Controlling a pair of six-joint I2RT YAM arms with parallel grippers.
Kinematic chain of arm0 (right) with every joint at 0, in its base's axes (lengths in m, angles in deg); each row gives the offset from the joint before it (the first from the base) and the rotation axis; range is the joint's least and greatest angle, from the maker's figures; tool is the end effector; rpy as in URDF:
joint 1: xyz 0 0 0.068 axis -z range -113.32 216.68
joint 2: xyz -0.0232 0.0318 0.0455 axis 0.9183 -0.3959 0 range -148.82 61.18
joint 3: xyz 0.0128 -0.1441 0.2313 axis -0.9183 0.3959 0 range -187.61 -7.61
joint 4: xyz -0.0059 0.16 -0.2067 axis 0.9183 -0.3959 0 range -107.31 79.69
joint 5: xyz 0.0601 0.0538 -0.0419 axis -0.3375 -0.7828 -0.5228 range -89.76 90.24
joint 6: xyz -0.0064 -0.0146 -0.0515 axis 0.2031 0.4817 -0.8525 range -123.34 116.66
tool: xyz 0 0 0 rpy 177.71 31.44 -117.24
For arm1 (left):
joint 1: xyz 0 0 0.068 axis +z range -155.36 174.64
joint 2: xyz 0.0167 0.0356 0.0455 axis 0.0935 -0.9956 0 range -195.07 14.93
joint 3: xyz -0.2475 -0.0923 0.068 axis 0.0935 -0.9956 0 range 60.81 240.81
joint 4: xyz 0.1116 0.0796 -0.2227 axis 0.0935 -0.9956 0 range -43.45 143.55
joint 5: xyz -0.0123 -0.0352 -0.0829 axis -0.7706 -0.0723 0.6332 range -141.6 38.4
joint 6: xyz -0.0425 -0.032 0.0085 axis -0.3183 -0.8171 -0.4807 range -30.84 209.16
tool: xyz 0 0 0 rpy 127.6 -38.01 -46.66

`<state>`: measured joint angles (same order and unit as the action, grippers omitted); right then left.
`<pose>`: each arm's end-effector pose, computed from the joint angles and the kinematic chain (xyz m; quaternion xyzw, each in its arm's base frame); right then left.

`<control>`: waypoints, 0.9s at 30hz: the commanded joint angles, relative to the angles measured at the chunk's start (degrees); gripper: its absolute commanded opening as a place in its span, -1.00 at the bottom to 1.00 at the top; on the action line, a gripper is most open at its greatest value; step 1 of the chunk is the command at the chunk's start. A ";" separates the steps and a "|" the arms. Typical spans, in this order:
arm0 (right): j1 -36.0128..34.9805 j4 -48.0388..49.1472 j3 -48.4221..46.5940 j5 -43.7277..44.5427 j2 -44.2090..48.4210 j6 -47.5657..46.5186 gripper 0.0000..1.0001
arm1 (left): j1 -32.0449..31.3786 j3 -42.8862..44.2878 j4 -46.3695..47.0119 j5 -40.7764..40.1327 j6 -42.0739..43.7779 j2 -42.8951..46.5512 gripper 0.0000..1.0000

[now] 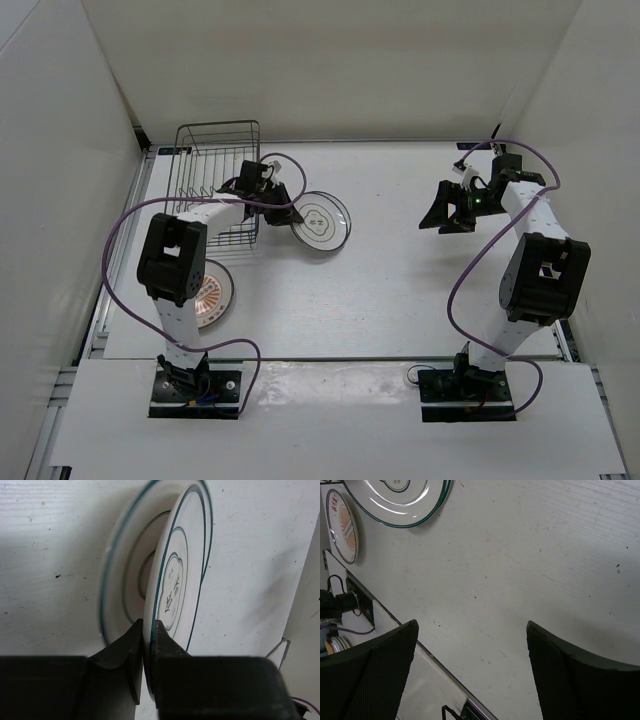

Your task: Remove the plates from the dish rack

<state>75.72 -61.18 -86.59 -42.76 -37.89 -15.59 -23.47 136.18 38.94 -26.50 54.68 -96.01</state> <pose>0.3445 -0.0303 0.2518 -0.0863 0.9155 0.3268 0.2180 0.3913 -0.1438 0.1847 -0.0574 0.9189 -0.3304 0.2076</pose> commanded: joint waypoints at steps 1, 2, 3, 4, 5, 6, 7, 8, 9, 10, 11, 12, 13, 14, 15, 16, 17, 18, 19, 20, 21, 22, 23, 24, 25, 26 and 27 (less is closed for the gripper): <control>0.46 -0.98 -0.74 -0.33 -0.25 -1.02 0.80 | -0.08 1.35 -2.26 -0.40 1.43 0.72 -0.53; 0.54 -1.07 -0.74 -0.24 -0.34 -0.67 0.80 | -0.08 1.62 -2.96 -0.49 2.22 0.72 -0.48; 0.63 -1.07 -0.65 -0.41 -0.25 -0.67 0.80 | 0.00 2.05 -3.58 -1.28 2.48 0.81 -0.40; 0.63 -0.98 -0.65 -0.41 -0.25 -0.76 0.80 | 0.00 2.41 -3.84 -1.46 3.01 0.81 -0.36; 0.54 -0.98 -0.74 -0.41 -0.34 -0.67 0.80 | 0.00 2.93 -4.37 -1.46 3.45 0.81 -0.31; 0.63 -0.90 -0.82 -0.50 -0.42 -0.58 0.80 | 0.00 3.11 -4.81 -1.72 3.89 0.81 -0.27; 0.46 -0.90 -0.82 -0.50 -0.43 -0.67 0.80 | 0.00 3.46 -5.07 -1.64 3.89 0.81 -0.23; 0.54 -0.90 -1.00 -0.42 -0.60 -0.67 0.80 | -0.08 4.16 -5.34 -1.64 4.07 0.63 -0.13; 0.63 -0.98 -1.09 -0.59 -0.51 -0.76 0.80 | 0.09 4.52 -5.60 -1.64 4.33 0.46 -0.09; 0.54 -0.90 -1.00 -0.50 -0.51 -0.76 0.80 | 0.09 4.78 -6.21 -1.64 4.33 0.11 -0.05; 0.63 -0.90 -1.09 -0.50 -0.51 -0.84 0.80 | 0.00 5.65 -6.39 -1.64 4.42 0.02 0.02; 0.54 -0.72 -1.09 -0.68 -0.51 -0.84 0.80 | 0.00 5.92 -6.39 -1.64 4.33 0.02 0.06; 0.63 -0.72 -1.09 -0.59 -0.51 -0.84 0.80 | -0.08 6.19 -6.57 -1.64 4.25 -0.07 0.10; 0.63 -0.72 -1.18 -0.59 -0.51 -0.76 0.80 | -0.08 6.36 -6.57 -1.64 4.16 -0.16 0.19; 0.54 -0.55 -1.09 -0.76 -0.60 -0.76 0.80 | -0.08 6.45 -6.57 -1.64 4.16 -0.25 0.24; 0.63 -0.72 -1.09 -0.68 -0.78 -0.84 0.80 | -0.17 6.89 -6.66 -1.64 4.24 -0.42 0.30; 0.63 -0.72 -1.09 -0.77 -0.52 -0.84 0.80 | -0.17 7.15 -7.01 -1.64 4.33 -0.25 0.38; 0.63 -0.72 -1.00 -0.77 -0.69 -0.76 0.80 | -0.09 7.33 -7.18 -1.55 4.33 -0.42 0.43; 0.63 -0.63 -0.91 -0.77 -0.69 -0.84 0.80 | -0.17 8.03 -7.45 -1.55 4.33 -0.68 0.47; 0.63 -0.72 -1.00 -0.68 -0.69 -0.93 0.80 | -0.26 8.38 -8.06 -1.29 4.51 -0.69 0.50; 0.54 -0.63 -0.91 -0.59 -0.69 -0.93 0.80 | -0.35 8.65 -8.50 -1.28 4.60 -0.95 0.53; 0.63 -0.72 -0.91 -0.50 -0.69 -1.02 0.80 | -0.61 9.26 -8.68 -1.46 5.21 -1.04 0.59; 0.54 -0.72 -0.83 -0.59 -0.78 -1.02 0.80 | -0.87 10.05 -10.33 -1.63 5.56 -1.56 0.62; 0.54 -0.55 -0.74 -0.76 -0.69 -1.02 0.80 | -0.88 10.67 -10.96 -2.16 5.91 -1.74 0.77; 0.63 -0.54 -0.74 -0.68 -0.69 -1.19 0.80 | -1.14 11.19 -12.01 -2.60 6.52 -1.83 0.86; 0.54 -0.63 -0.74 -0.68 -0.78 -1.20 0.80 | -1.49 11.46 -12.89 -3.39 6.88 -1.83 0.92; 0.63 -0.54 -0.65 -0.59 -0.60 -1.20 0.80 | -1.67 11.64 -13.33 -4.09 7.32 -1.83 1.00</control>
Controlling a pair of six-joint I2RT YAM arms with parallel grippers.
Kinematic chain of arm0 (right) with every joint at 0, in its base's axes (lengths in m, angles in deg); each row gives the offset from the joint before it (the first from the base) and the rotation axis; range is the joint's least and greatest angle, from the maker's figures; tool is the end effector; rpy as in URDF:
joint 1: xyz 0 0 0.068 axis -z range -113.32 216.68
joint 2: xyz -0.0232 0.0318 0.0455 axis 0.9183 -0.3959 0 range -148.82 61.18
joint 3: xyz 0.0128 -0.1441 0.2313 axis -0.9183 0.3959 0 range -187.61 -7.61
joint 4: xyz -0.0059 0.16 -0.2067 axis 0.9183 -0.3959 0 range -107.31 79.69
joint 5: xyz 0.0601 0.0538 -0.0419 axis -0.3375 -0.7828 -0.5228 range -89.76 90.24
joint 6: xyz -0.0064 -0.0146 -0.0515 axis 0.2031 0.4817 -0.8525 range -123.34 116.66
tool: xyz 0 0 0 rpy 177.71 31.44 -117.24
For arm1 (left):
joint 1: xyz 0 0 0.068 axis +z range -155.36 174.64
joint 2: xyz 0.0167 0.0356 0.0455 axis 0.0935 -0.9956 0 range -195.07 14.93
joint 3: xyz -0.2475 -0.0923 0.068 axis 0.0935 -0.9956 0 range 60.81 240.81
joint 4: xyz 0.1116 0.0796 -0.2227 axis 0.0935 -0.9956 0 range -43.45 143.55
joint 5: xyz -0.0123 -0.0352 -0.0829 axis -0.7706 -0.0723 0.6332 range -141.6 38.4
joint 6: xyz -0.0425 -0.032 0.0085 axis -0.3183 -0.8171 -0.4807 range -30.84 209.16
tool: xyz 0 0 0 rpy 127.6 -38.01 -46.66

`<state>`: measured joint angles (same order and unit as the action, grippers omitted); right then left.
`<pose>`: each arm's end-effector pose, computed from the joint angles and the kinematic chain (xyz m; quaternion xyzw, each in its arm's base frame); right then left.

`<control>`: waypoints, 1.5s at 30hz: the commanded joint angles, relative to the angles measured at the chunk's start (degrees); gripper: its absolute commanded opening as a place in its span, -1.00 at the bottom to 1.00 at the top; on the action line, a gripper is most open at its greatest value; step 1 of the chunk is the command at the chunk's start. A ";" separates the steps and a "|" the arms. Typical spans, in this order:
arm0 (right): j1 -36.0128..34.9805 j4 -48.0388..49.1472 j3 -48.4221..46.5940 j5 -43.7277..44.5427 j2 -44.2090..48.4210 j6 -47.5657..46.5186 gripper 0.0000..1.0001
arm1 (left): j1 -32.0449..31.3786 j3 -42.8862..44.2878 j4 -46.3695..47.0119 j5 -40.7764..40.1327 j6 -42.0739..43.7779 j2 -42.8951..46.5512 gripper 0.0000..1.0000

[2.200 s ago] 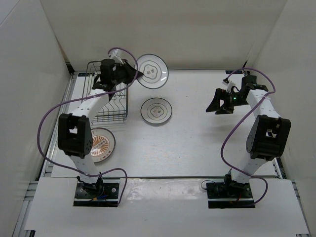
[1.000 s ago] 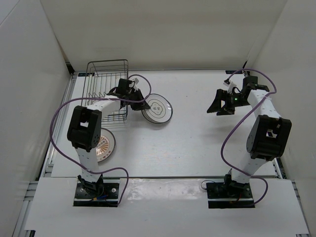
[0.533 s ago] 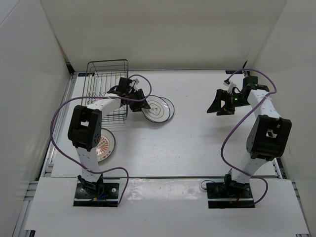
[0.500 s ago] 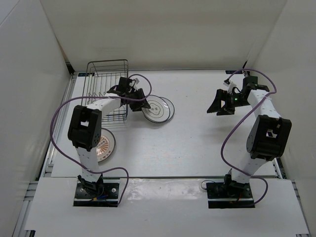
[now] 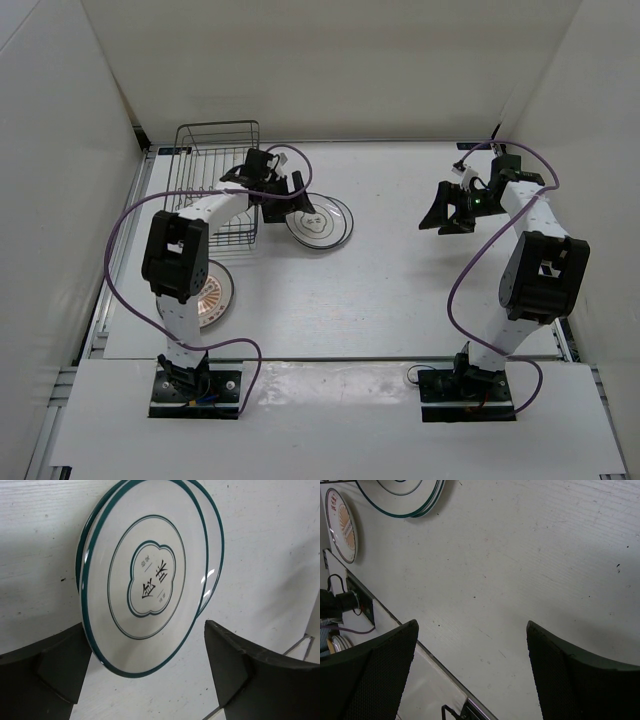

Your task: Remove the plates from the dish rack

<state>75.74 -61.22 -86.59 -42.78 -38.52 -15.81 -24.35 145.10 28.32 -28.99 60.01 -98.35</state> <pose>0.3459 -0.0307 0.2482 -0.0858 0.9163 0.3279 0.2135 0.4024 -0.1528 0.2031 -0.0227 0.9348 -0.2932 0.1990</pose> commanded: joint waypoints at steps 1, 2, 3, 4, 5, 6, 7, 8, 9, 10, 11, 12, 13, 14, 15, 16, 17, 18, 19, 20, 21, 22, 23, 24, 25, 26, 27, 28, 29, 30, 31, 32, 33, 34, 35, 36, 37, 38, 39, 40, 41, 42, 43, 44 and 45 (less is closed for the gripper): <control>0.61 -0.59 -0.47 -0.66 -0.14 -0.98 0.80 | -0.97 2.81 -3.59 -2.13 2.42 0.51 1.00; 0.61 -0.59 -0.47 -0.57 -0.06 -1.15 0.80 | -1.14 3.68 -4.81 -3.87 2.86 0.42 1.00; 0.61 -0.68 -0.47 -0.57 -0.06 -1.24 0.80 | -1.14 4.12 -6.48 -4.24 3.30 0.34 1.00; 0.61 -0.76 -0.39 -0.66 -0.23 -1.24 0.80 | -1.32 4.47 -7.36 -4.85 3.92 0.25 1.00; 0.52 -0.68 -0.30 -0.48 0.03 -1.15 0.80 | -1.32 5.17 -7.98 -5.81 4.53 0.07 1.00; 0.61 -0.68 -0.21 -0.57 -0.05 -1.33 0.80 | -1.41 5.70 -9.82 -6.52 4.71 0.07 1.00; 0.61 -0.68 -0.21 -0.48 -0.06 -1.42 0.80 | -1.41 5.97 -10.27 -6.87 5.06 -0.02 1.00; 0.61 -0.59 -0.21 -0.39 -0.14 -1.33 0.80 | -1.49 6.41 -10.62 -7.84 5.76 -0.02 1.00; 0.61 -0.68 -0.12 -0.48 -0.14 -1.42 0.80 | -1.67 6.76 -11.50 -8.28 6.03 -0.02 1.00; 0.61 -0.68 -0.12 -0.39 -0.23 -1.50 0.80 | -1.76 7.11 -11.68 -9.24 7.08 -0.02 1.00; 0.61 -0.68 -0.12 -0.31 0.03 -1.42 0.80 | -1.93 7.90 -12.46 -9.69 7.35 -0.10 1.00; 0.61 -0.68 -0.12 -0.39 -0.23 -1.50 0.80 | -2.46 8.95 -13.60 -10.82 7.52 -0.54 1.00; 0.61 -0.76 -0.21 -0.39 0.03 -1.51 0.80 | -2.64 9.66 -14.40 -11.96 7.96 -0.81 1.00; 0.70 -0.59 -0.12 -0.31 -0.05 -1.51 0.80 | -3.07 12.01 -15.97 -12.59 7.88 -1.77 1.00; 0.61 -0.68 -0.12 -0.39 -0.06 -1.51 0.80 | -3.34 12.73 -17.20 -13.46 7.96 -2.47 1.00; 0.61 -0.76 -0.12 -0.31 -0.06 -1.51 0.80 | -3.43 13.26 -18.17 -13.64 7.88 -2.83 1.00; 0.61 -0.76 -0.21 -0.22 0.03 -1.59 0.80 | -3.86 14.31 -18.79 -13.99 7.70 -3.26 1.00; 0.61 -0.68 -0.21 -0.22 -0.05 -1.51 0.80 | -4.04 14.58 -19.15 -14.69 7.53 -3.62 1.00; 0.61 -0.85 0.05 -0.04 0.03 -1.85 0.80 | -4.13 14.50 -19.50 -15.14 7.61 -3.45 1.00; 0.61 -0.85 -0.21 -0.13 0.12 -1.68 0.80 | -4.22 14.06 -19.42 -15.23 7.26 -3.53 1.00; 0.61 -1.03 -0.12 -0.04 0.03 -1.86 0.80 | -4.39 13.88 -19.33 -15.58 7.17 -3.45 1.00; 0.61 -1.20 -0.03 0.05 0.12 -2.29 0.80 | -4.31 13.80 -19.59 -15.84 7.00 -3.18 1.00; 0.61 -1.29 -0.12 0.13 0.12 -2.30 0.80 | -4.40 13.19 -19.42 -16.02 6.91 -3.18 1.00; 0.61 -1.38 -0.03 0.13 0.12 -2.47 0.80 | -4.48 13.18 -19.59 -16.37 6.74 -3.01 1.00; 0.70 -1.38 0.05 0.22 -0.05 -2.56 0.80 | -4.57 13.01 -20.03 -17.24 6.82 -3.18 1.00; 0.70 -1.64 0.14 0.05 0.12 -2.73 0.80 | -4.48 12.92 -20.29 -17.51 6.65 -3.18 1.00; 0.70 -1.56 0.06 0.05 0.12 -2.65 0.80 | -4.57 13.00 -20.38 -17.60 6.65 -3.44 1.00; 0.61 -1.47 0.14 0.22 0.21 -2.65 0.80 | -4.66 13.00 -20.47 -17.78 6.56 -3.62 1.00; 0.61 -1.47 0.14 0.14 0.03 -2.73 0.80 | -4.49 12.83 -20.47 -17.78 6.65 -3.71 1.00; 0.70 -1.38 0.06 0.22 0.12 -2.74 0.80 | -4.66 12.91 -20.38 -17.78 6.39 -3.71 1.00; 0.70 -1.55 0.14 0.22 0.12 -2.82 0.80 | -4.49 12.92 -20.29 -17.60 6.47 -4.06 1.00; 0.78 -1.55 0.06 0.14 0.21 -2.82 0.80 | -4.48 12.92 -20.29 -17.60 6.47 -4.15 1.00; 0.70 -1.55 0.14 0.13 0.03 -2.82 0.80 | -4.57 13.00 -20.29 -17.60 6.38 -4.24 1.00; 0.70 -1.55 0.06 0.05 0.29 -3.08 0.80 | -4.48 13.26 -20.21 -17.34 6.30 -4.32 1.00; 0.61 -1.55 0.05 0.31 0.12 -3.09 0.80 | -4.57 13.35 -19.77 -17.25 6.38 -4.67 1.00; 0.70 -1.73 0.05 0.31 0.29 -3.09 0.80 | -4.66 13.53 -19.68 -16.90 6.38 -4.59 1.00; 0.70 -1.56 -0.21 1.35 0.21 -3.09 0.80 | -4.57 14.23 -19.59 -16.90 6.73 -4.59 1.00; 0.70 -1.55 -0.21 1.89 0.30 -3.17 0.80 | -4.57 14.41 -19.24 -16.81 7.34 -4.07 1.00; 0.61 -1.55 -0.64 2.33 0.38 -3.09 0.80 | -4.66 14.67 -18.54 -16.55 7.78 -3.71 1.00; 0.61 -1.47 -0.91 3.46 0.38 -2.91 0.80 | -4.57 14.93 -18.27 -16.72 8.66 -2.84 1.00; 0.52 -1.03 -1.09 3.82 0.38 -2.04 0.80 | -4.75 15.11 -16.79 -16.72 9.89 -1.70 1.00; 0.69 -1.11 -1.35 4.17 0.47 -1.77 0.80 | -4.75 15.29 -16.08 -16.37 10.51 -0.21 1.00; 0.70 -1.29 -2.57 5.22 0.04 -1.77 0.80 | -4.75 15.46 -15.38 -16.02 13.04 0.76 1.00; 0.44 -2.94 -3.28 5.93 0.03 -2.55 0.80 | -4.75 15.12 -12.50 -14.37 14.11 2.25 1.00; 0.17 -3.74 -4.16 6.46 -0.14 -3.17 0.80 | -4.66 14.68 -11.25 -13.39 15.25 4.36 1.00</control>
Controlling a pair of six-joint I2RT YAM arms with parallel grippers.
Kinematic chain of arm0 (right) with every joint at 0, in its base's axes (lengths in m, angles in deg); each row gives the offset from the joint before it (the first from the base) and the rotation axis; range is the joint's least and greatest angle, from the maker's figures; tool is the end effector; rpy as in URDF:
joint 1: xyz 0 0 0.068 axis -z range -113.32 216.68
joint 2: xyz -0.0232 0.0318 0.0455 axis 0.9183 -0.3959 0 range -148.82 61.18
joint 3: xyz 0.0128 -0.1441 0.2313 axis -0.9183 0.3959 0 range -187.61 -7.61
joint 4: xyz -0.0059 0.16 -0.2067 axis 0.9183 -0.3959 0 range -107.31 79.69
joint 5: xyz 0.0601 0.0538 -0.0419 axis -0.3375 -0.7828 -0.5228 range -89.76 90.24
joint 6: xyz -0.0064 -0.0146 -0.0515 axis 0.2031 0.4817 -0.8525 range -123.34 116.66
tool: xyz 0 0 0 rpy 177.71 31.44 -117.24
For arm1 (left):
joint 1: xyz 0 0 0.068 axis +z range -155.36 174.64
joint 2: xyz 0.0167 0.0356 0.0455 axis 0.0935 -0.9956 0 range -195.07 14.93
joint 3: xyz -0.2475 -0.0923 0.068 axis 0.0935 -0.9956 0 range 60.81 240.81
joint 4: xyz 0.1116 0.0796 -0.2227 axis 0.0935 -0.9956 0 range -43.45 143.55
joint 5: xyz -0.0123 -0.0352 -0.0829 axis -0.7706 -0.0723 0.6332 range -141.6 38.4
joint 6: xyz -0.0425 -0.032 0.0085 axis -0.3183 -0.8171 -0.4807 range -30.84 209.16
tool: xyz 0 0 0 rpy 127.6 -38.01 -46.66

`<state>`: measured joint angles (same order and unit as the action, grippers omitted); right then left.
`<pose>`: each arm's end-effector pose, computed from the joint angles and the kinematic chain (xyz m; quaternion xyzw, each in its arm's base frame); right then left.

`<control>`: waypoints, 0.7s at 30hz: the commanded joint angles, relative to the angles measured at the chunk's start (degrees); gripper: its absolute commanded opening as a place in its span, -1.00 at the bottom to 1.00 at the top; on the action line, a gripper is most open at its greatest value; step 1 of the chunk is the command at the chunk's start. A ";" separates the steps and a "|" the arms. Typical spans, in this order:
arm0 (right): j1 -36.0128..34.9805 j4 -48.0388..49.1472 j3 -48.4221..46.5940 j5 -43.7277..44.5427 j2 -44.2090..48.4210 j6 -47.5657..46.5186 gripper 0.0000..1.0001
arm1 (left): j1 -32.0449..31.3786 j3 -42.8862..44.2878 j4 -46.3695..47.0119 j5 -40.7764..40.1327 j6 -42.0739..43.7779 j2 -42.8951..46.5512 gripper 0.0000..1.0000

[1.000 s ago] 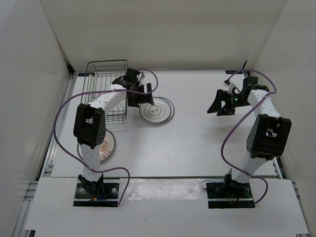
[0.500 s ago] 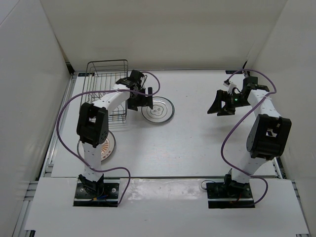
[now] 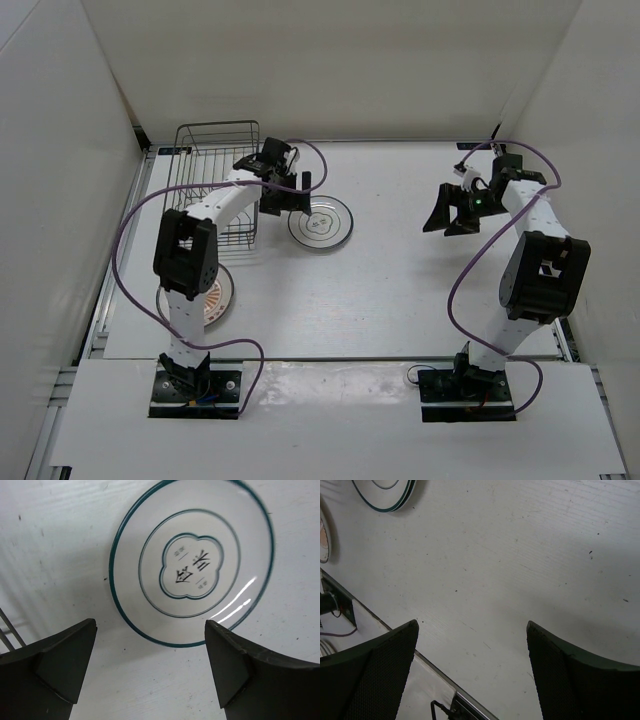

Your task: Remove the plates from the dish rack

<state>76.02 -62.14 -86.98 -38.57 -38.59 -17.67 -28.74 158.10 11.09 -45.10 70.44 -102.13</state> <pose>0.3454 -0.0343 0.2476 -0.0918 0.9288 0.2914 0.2099 0.4041 -0.1790 0.2254 0.0530 0.9678 -0.1374 0.2039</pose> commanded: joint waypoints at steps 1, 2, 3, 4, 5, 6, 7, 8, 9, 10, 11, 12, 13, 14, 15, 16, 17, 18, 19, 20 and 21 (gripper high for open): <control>-0.12 -3.79 -4.29 3.55 -0.69 -1.58 0.80 | -0.09 0.62 6.77 4.38 8.40 9.03 1.00; -0.12 -3.71 -4.12 5.39 -0.78 -1.06 0.80 | 0.34 0.18 8.51 5.53 9.13 12.34 1.00; 0.15 -3.45 -3.69 6.45 -0.61 -0.62 0.80 | 0.78 -1.13 9.66 7.80 9.92 13.33 1.00; 0.24 -3.80 -3.68 6.90 -0.26 -1.22 0.80 | 1.05 -2.54 10.46 8.52 11.76 14.47 1.00; 0.15 -4.67 -4.12 6.55 -0.34 -2.19 0.80 | 2.01 -4.46 10.73 9.05 12.56 18.31 1.00; 0.06 -6.42 -4.82 6.64 -0.34 -3.50 0.80 | 2.37 -5.53 11.08 9.75 14.05 19.92 1.00; -0.03 -7.05 -5.09 6.64 0.01 -3.69 0.80 | 2.81 -7.97 10.91 9.76 14.85 21.07 1.00; 0.15 -7.57 -6.05 7.16 0.01 -3.78 0.80 | 3.16 -10.78 10.99 9.58 17.46 24.12 1.00; 0.06 -8.36 -7.01 7.95 -0.08 -3.87 0.80 | 4.03 -12.46 11.25 9.15 18.27 27.37 1.00; -0.11 -8.72 -7.72 8.83 0.10 -2.56 0.80 | 4.91 -16.40 11.60 8.88 18.37 30.80 1.00; -0.12 -8.81 -9.64 11.97 0.10 -1.85 0.80 | 5.44 -21.05 12.13 7.92 18.28 32.57 1.00; 0.06 -8.98 -10.36 12.96 -0.08 -0.63 0.80 | 7.62 -23.44 13.53 7.65 18.28 37.99 1.00; -0.03 -9.25 -10.88 15.23 0.01 0.52 0.80 | 8.43 -28.17 15.37 7.13 18.28 39.78 1.00; -0.11 -9.51 -11.93 16.91 -0.16 1.22 0.80 | 9.30 -32.74 16.43 7.29 18.02 41.54 1.00; 0.06 -9.95 -12.81 19.79 -0.34 2.28 0.80 | 10.97 -35.13 18.44 7.47 19.84 43.38 1.00; -0.03 -10.48 -13.17 22.00 -0.34 3.07 0.80 | 11.16 -39.42 20.20 6.52 20.99 48.54 1.00; -0.03 -10.83 -13.87 22.80 -0.34 2.56 0.80 | 11.33 -43.55 20.83 6.07 24.49 50.24 1.00; 0.06 -10.92 -14.40 23.07 -0.34 2.29 0.80 | 11.33 -45.33 20.49 5.72 28.78 53.30 1.00; 0.32 -11.09 -14.41 23.77 -0.17 1.94 0.80 | 11.42 -47.88 18.92 1.71 31.61 55.86 1.00; 0.06 -11.10 -14.84 23.78 -0.25 1.59 0.80 | 11.25 -50.25 18.29 0.28 31.21 58.06 1.00; -0.03 -11.27 -15.37 23.52 -0.51 1.67 0.80 | 11.42 -51.32 17.77 -1.82 25.89 59.04 1.00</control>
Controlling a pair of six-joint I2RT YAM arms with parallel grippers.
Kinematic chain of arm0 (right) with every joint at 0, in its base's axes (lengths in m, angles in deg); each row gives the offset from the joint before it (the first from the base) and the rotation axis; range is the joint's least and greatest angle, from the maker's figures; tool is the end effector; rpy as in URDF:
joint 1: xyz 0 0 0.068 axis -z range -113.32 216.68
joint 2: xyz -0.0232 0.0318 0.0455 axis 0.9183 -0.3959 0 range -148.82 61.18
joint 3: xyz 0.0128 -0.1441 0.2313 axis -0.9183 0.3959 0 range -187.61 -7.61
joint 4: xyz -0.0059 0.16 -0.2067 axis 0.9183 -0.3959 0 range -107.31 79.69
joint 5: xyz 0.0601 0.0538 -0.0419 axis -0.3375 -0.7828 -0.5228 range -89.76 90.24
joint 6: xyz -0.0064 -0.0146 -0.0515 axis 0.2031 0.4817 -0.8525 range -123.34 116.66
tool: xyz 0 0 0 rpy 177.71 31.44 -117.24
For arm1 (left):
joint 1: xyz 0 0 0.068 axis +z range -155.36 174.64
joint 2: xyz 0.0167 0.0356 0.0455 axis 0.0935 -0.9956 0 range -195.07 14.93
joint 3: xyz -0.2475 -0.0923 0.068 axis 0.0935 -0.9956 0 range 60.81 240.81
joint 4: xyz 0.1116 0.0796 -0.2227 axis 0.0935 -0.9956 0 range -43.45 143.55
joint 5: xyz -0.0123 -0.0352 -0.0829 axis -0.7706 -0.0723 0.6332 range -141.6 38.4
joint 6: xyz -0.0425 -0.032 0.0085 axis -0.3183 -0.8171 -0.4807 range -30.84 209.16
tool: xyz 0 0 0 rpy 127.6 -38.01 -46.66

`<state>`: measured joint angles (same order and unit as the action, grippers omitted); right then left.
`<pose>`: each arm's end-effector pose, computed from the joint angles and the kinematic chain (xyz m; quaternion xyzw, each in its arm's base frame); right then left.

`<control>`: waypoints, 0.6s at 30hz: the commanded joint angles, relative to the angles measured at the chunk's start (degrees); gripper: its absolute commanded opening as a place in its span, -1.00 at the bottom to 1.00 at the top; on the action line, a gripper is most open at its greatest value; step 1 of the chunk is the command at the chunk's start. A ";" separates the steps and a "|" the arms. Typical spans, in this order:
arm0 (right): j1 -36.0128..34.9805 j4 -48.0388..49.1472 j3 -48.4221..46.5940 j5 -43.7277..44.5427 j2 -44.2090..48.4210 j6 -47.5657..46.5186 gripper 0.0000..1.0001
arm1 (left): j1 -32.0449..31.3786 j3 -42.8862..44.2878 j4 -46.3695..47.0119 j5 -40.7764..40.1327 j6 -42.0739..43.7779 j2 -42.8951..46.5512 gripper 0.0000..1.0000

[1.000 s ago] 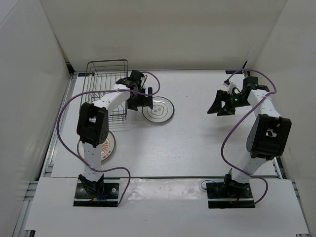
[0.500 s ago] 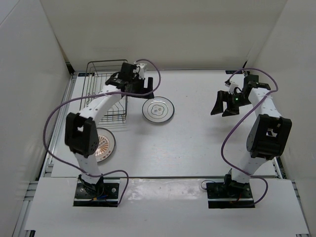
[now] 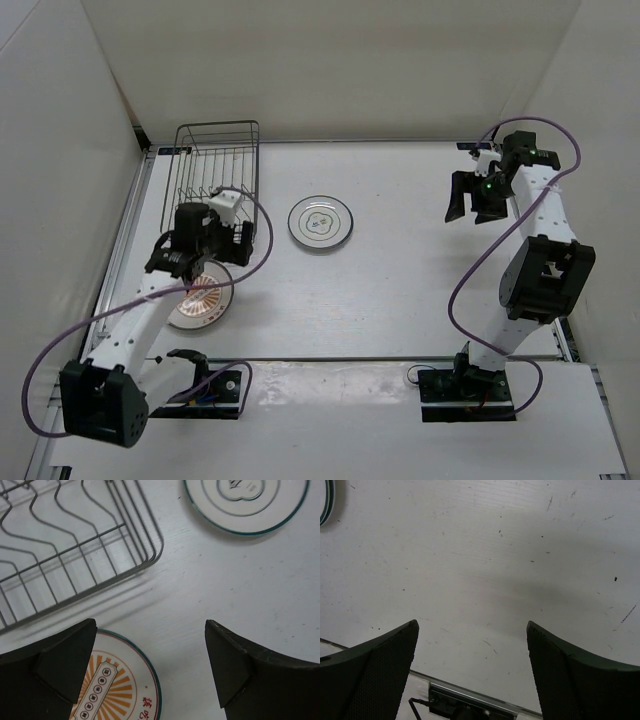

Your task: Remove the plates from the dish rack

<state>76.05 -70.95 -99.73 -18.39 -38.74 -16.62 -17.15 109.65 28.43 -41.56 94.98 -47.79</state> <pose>0.3530 -0.0468 0.2996 -0.0633 0.9678 0.1197 0.2122 0.2298 -0.0542 0.2790 0.1749 0.8827 -0.1012 0.4242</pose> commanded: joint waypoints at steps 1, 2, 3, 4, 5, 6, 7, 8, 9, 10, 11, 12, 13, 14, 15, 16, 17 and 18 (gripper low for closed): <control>-0.05 -2.46 -2.89 2.82 -0.36 0.71 0.80 | 0.45 -6.09 0.25 -10.00 -0.88 6.80 1.00; -0.14 -2.64 -4.63 2.38 -0.36 0.97 0.80 | 1.76 -7.26 -0.10 -9.78 -2.73 8.47 1.00; -0.22 -2.90 -5.43 1.68 -0.80 1.15 0.80 | 2.29 -8.31 -0.10 -8.04 -2.57 9.53 1.00; -0.23 -2.82 -6.23 0.97 -0.80 1.15 0.80 | 2.91 -11.28 -0.10 -7.15 -1.44 12.15 1.00; -0.23 -2.64 -7.63 0.45 -0.89 1.41 0.80 | 2.91 -12.18 0.07 -6.45 -0.73 12.79 1.00; -0.31 -2.55 -8.86 0.35 -1.07 1.59 0.80 | 2.91 -13.15 0.08 -7.74 -1.86 13.23 1.00; -0.23 -2.29 -9.31 0.26 -1.07 1.76 0.80 | 3.35 -14.81 -0.01 -8.98 -5.18 14.37 1.00; -0.31 -2.20 -10.09 0.35 -0.98 1.76 0.80 | 3.44 -15.52 -0.10 -11.42 -8.34 14.64 1.00; -0.31 -2.20 -10.80 0.44 -0.98 1.50 0.80 | 3.70 -16.14 0.42 -11.54 -8.98 14.73 1.00; -0.31 -2.11 -12.02 -0.34 -0.72 1.15 0.80 | 3.88 -18.41 0.69 -11.54 -9.08 15.34 1.00; -0.31 -2.02 -12.73 -0.61 -0.54 0.98 0.80 | 4.06 -19.30 3.21 -11.36 -8.90 16.30 1.00; -0.40 -1.85 -12.82 -0.70 -0.63 0.45 0.80 | 3.97 -22.35 4.20 -11.36 -8.81 17.36 1.00; -0.31 -1.76 -13.52 -0.62 -0.37 0.53 0.80 | 3.97 -23.25 5.25 -11.54 -8.47 17.80 1.00; -0.31 -1.33 -13.44 -0.09 -0.54 0.62 0.80 | 4.06 -24.31 8.22 -11.89 -8.46 19.20 1.00; -0.49 -1.41 -13.35 0.61 -0.45 0.45 0.80 | 3.88 -26.93 8.95 -12.32 -8.37 19.47 1.00; -0.40 -1.23 -12.92 0.96 -0.45 0.45 0.80 | 3.97 -27.65 9.74 -13.11 -8.63 19.91 1.00; -0.40 -1.41 -12.74 1.75 -0.45 0.53 0.80 | 3.97 -28.35 10.61 -13.47 -8.90 20.61 1.00; -0.31 -1.76 -12.48 2.54 -0.37 0.53 0.80 | 3.97 -29.93 11.32 -14.17 -9.08 20.71 1.00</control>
<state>75.91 -72.81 -111.22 -17.39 -39.94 -15.79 -13.40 81.76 34.31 -53.12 87.25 -28.78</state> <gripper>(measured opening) 0.897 0.998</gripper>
